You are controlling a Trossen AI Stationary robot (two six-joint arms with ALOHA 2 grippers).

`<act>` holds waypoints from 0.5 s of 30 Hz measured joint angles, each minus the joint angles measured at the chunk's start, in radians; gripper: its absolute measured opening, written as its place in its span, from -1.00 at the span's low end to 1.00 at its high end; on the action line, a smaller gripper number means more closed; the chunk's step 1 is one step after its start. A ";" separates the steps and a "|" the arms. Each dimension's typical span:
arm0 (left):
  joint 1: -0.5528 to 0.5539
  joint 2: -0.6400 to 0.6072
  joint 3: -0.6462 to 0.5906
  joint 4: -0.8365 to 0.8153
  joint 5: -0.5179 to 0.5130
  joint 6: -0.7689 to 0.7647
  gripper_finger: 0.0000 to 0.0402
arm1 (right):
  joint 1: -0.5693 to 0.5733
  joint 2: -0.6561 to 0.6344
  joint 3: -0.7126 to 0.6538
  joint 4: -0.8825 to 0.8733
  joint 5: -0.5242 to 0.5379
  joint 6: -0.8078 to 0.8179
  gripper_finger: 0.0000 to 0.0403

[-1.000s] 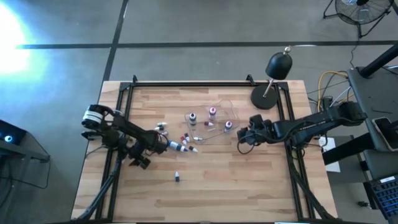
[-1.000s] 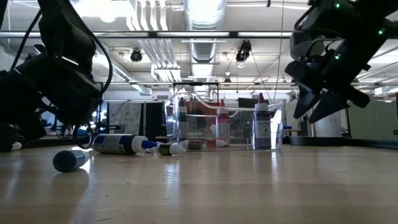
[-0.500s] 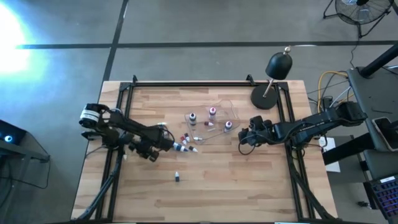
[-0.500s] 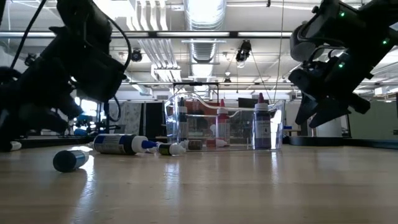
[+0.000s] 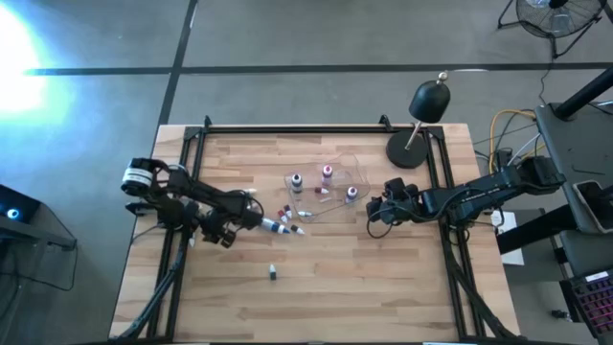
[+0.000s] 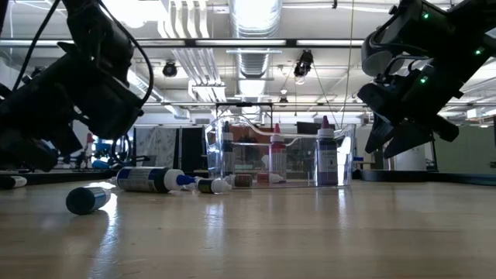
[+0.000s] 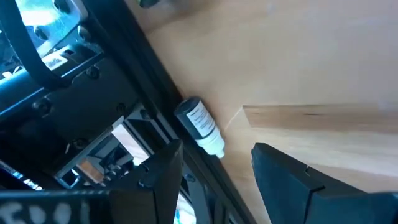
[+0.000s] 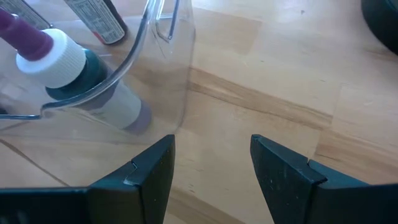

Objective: Pick & Place food coloring
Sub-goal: Put the bottom small purple food coloring bottle into the transparent container

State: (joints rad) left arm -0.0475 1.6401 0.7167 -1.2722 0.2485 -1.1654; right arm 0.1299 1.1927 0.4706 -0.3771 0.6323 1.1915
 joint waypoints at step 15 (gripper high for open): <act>0.000 -0.005 -0.027 0.068 -0.121 -0.250 -0.15 | 0.000 0.000 0.000 0.000 0.006 0.002 0.01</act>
State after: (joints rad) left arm -0.0474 1.6356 0.6899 -1.2046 0.1273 -1.4152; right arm 0.1299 1.1927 0.4706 -0.3769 0.6383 1.1931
